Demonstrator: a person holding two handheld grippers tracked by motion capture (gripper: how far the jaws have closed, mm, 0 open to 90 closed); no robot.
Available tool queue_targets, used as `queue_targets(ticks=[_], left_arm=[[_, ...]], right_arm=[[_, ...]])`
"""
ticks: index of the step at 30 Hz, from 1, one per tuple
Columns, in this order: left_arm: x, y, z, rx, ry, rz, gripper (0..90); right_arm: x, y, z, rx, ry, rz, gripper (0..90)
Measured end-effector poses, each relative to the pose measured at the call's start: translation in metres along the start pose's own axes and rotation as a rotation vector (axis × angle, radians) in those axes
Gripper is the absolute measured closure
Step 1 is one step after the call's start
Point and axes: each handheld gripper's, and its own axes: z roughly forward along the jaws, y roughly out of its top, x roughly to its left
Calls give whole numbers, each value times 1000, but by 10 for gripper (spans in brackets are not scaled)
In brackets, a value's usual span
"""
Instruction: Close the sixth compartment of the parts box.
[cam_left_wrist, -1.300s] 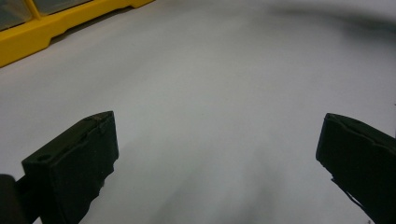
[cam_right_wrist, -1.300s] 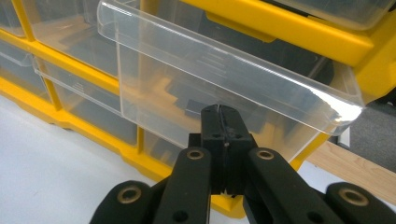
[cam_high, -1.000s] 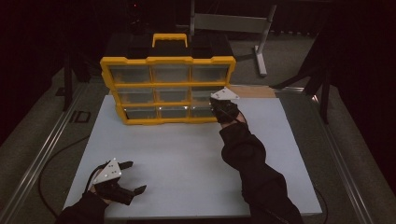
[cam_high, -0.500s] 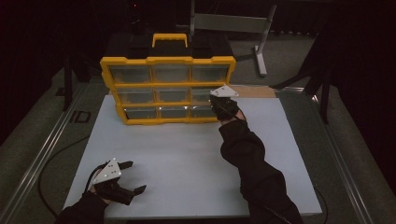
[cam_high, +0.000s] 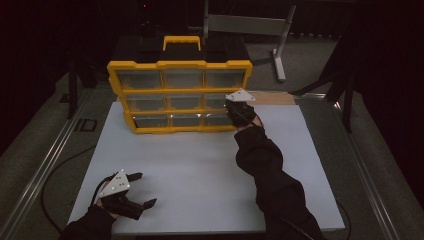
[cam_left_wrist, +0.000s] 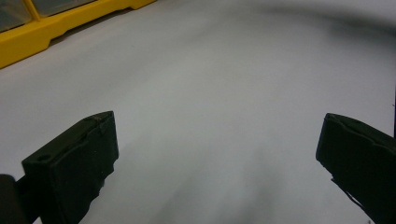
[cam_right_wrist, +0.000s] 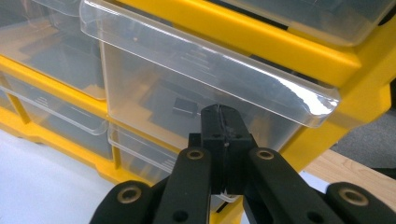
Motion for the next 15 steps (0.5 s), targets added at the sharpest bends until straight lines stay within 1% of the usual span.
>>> queue_targets(ticks=[10,15], left_arm=[[0,0,0,-1,-2,-2,0],[1,0,0,-1,-3,-2,0]], right_arm=[[-1,3,5,7,-7,-7,900],[-2,3,6,9,-7,0,900]])
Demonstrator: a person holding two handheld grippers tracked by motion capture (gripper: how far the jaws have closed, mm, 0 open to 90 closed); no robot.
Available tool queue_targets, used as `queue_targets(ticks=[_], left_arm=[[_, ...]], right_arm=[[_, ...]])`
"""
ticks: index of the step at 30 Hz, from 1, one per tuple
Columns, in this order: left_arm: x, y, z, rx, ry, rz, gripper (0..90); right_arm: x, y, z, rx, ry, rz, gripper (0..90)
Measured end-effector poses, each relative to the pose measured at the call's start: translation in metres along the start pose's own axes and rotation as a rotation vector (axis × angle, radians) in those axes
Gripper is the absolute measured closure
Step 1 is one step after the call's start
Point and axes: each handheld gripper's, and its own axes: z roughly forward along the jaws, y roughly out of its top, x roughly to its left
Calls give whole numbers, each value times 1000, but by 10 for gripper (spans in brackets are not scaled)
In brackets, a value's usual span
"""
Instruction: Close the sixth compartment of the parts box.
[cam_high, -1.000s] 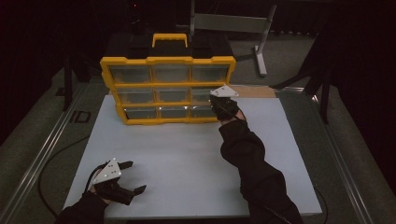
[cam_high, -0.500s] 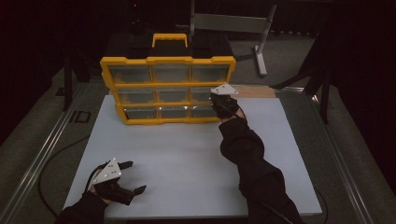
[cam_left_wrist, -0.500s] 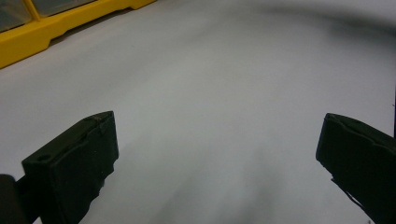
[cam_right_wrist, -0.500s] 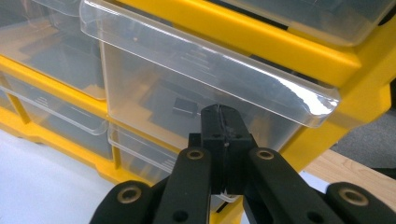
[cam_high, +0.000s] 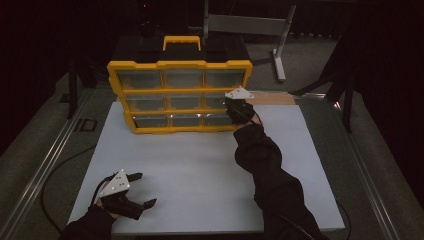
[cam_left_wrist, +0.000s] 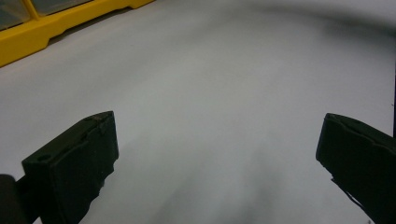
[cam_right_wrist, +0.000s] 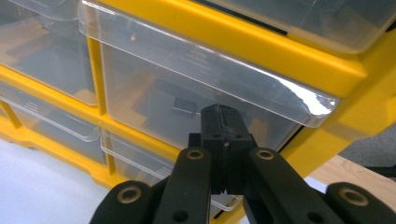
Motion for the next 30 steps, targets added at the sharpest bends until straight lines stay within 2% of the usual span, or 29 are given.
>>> queue_targets(ticks=[21,23,30], left_arm=[[0,0,0,1,1,-2,0],[0,0,0,1,1,-2,0],[0,0,0,2,1,-2,0]], right_arm=[[-1,2,1,12,2,-14,900],[0,2,0,21,0,-25,900],[4,1,-4,19,6,-19,900]])
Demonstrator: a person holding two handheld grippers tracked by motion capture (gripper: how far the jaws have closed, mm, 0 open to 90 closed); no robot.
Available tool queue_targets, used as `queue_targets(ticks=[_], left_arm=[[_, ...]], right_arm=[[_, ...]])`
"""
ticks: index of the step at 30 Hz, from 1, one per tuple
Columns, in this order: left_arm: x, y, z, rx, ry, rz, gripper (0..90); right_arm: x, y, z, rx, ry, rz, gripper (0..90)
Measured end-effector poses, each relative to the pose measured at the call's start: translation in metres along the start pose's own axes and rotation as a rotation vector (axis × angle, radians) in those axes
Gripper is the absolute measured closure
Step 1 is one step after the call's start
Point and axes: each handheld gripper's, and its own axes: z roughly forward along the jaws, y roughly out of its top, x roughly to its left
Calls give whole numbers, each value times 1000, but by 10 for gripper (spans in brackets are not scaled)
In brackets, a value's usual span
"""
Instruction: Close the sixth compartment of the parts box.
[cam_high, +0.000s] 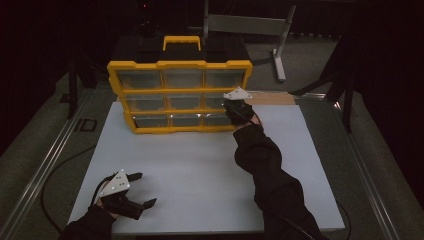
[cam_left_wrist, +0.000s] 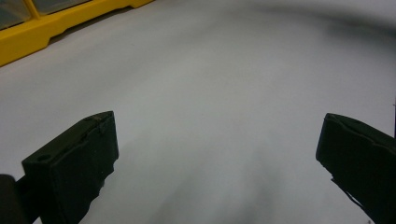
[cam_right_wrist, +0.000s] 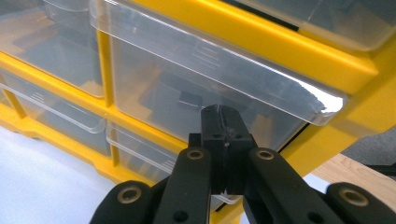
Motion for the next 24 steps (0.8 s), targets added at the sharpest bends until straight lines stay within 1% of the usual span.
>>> queue_targets(ticks=[3,4,7,11,16,20,24], left_arm=[[0,0,0,0,2,2,0],[0,0,0,0,2,3,0],[0,0,0,0,2,4,0],[0,0,0,0,2,5,0],[0,0,0,1,1,5,0],[-1,1,0,1,0,7,0],[0,1,-1,-5,11,6,0]], right_arm=[[2,1,-3,-8,-11,10,900],[3,2,-3,-10,-15,15,861],[4,2,-4,-10,-13,16,848],[8,0,-5,0,4,18,739],[9,-3,-5,2,18,36,650],[10,-3,-6,2,35,48,529],[12,-3,-7,1,57,55,424]])
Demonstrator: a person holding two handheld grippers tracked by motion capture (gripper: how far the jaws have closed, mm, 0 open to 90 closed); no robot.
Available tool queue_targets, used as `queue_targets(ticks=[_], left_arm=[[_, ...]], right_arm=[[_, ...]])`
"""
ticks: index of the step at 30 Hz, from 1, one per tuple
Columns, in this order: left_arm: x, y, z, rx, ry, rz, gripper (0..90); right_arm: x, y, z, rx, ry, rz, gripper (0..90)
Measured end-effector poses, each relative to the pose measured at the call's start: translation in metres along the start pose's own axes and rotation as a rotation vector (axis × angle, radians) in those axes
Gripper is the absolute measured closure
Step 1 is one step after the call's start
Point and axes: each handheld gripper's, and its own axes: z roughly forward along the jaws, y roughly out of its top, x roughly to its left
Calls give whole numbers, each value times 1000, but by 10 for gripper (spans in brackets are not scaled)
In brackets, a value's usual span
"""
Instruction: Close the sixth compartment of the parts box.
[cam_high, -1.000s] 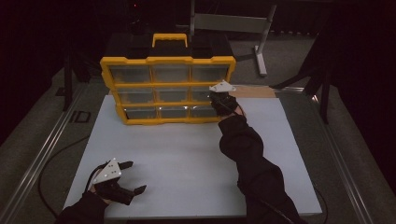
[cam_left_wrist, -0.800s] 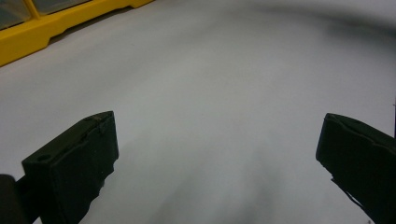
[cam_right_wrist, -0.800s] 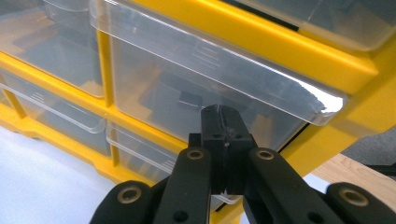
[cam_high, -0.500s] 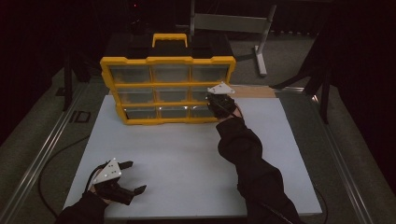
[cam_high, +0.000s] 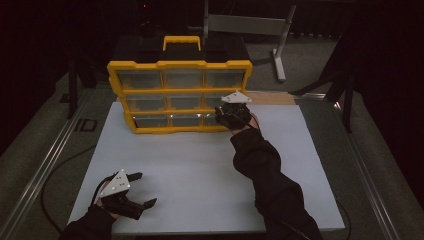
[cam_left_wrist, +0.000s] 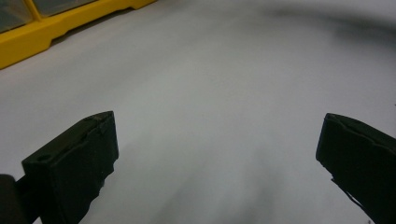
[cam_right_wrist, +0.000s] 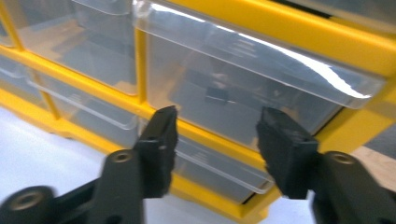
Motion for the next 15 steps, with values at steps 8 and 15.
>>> queue_targets(ticks=[8,15], left_arm=[[0,0,0,3,-4,1,0],[0,0,1,4,-6,-1,0]], right_arm=[[0,-1,0,1,17,20,263],[4,1,0,27,36,26,106]])
